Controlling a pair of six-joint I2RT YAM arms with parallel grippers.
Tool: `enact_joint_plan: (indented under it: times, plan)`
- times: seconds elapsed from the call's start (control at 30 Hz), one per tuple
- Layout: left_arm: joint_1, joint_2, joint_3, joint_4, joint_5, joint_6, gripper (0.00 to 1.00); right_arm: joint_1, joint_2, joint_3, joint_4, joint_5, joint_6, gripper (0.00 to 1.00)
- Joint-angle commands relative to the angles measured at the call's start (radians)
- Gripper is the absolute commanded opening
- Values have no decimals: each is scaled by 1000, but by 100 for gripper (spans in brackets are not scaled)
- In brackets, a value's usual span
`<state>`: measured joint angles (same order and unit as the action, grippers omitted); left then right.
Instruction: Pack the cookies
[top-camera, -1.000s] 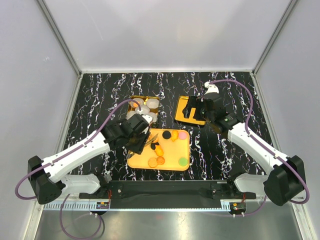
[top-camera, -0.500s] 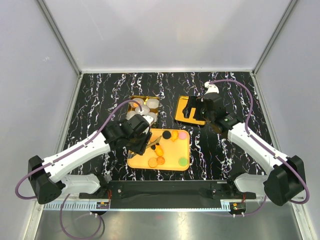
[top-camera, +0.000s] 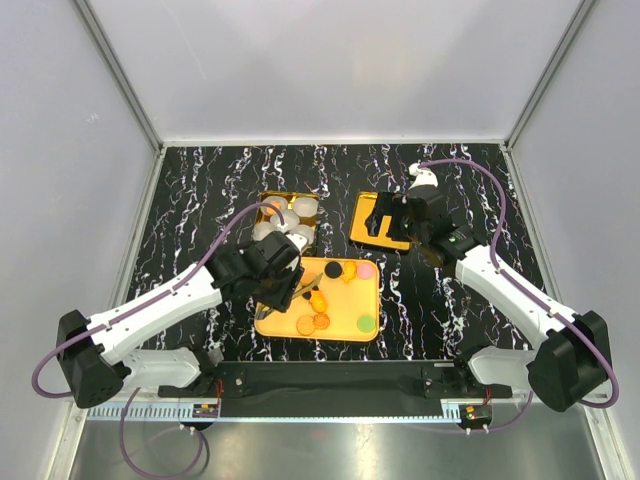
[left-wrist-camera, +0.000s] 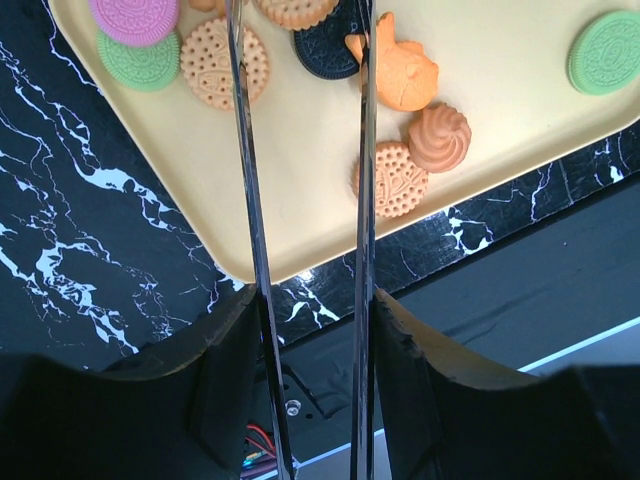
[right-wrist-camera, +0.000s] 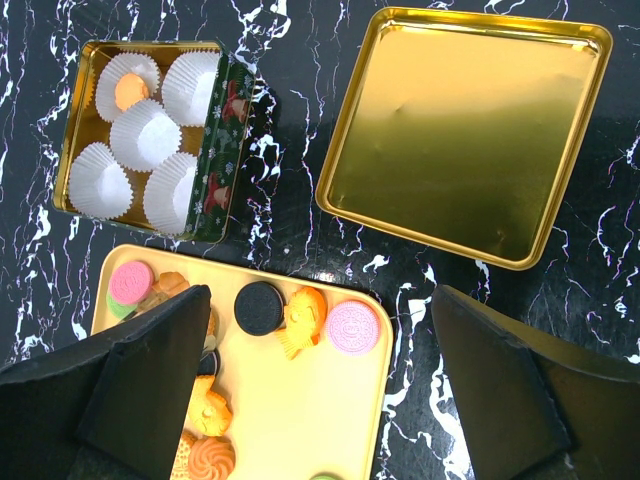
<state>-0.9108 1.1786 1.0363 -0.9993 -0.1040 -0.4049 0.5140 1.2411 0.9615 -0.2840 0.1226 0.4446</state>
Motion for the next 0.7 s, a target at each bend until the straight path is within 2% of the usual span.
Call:
enact_joint_plan:
  times: [0.0,0.67]
  plan:
    - [-3,-7,-4,45,18,-11,50,1,-9,39,14,26,-12,100]
    - [-5,6,-4,48,3,-11,43,0,-5,37,19,25,-10,100]
